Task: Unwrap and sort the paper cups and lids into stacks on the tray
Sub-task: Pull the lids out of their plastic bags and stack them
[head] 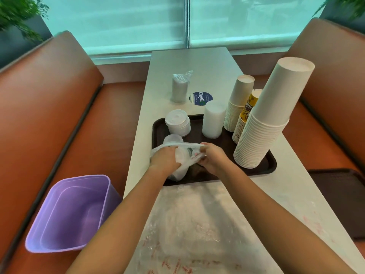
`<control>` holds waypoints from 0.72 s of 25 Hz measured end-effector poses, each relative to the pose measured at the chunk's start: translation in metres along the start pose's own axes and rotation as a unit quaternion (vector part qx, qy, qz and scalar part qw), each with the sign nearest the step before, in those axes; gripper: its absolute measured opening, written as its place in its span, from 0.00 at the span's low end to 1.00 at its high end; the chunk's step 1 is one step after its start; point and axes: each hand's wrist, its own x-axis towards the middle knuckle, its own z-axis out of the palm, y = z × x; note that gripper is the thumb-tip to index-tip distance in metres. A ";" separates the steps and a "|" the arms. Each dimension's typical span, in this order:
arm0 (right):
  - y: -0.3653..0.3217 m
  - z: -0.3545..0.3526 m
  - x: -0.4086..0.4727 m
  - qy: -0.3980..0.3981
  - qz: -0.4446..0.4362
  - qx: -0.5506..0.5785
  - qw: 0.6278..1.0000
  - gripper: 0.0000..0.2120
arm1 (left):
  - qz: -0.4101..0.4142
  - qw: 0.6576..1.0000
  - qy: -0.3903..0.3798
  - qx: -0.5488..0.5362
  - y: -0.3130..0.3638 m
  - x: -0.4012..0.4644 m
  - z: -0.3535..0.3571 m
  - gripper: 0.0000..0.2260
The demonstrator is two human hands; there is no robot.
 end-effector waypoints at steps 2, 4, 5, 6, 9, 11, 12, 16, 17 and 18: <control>0.006 0.001 -0.006 -0.009 -0.024 -0.021 0.999 0.14 | -0.009 1.000 -0.014 0.006 -0.005 0.004 0.001 0.21; 0.018 -0.002 -0.010 -0.024 -0.119 -0.109 0.987 0.16 | 0.006 0.998 -0.029 0.058 -0.004 0.006 -0.002 0.22; 0.024 -0.004 -0.012 -0.027 -0.178 -0.158 0.971 0.18 | 0.014 0.996 -0.035 0.084 -0.003 0.005 -0.004 0.23; 0.030 -0.005 -0.013 -0.032 -0.227 -0.211 0.950 0.19 | 0.021 0.994 -0.036 0.100 -0.002 0.005 -0.006 0.23; 0.040 -0.004 -0.008 -0.040 -0.279 -0.391 0.876 0.17 | 0.079 0.993 -0.027 0.087 0.003 0.010 -0.011 0.18; 0.044 -0.005 -0.005 -0.038 -0.273 -0.488 0.828 0.17 | 0.149 0.981 -0.065 0.107 0.004 0.014 -0.013 0.19; 0.045 -0.006 -0.004 -0.034 -0.270 -0.507 0.818 0.20 | 0.167 0.974 -0.092 0.119 0.004 0.016 -0.014 0.22; 0.046 -0.006 -0.005 -0.031 -0.253 -0.527 0.810 0.24 | 0.141 0.967 -0.149 0.151 0.000 0.020 -0.018 0.27; 0.045 -0.006 -0.005 -0.034 -0.241 -0.536 0.808 0.26 | 0.147 0.964 -0.149 0.162 0.001 0.020 -0.019 0.28; 0.044 -0.005 -0.005 -0.037 -0.228 -0.542 0.808 0.27 | 0.154 0.962 -0.148 0.168 0.001 0.021 -0.020 0.29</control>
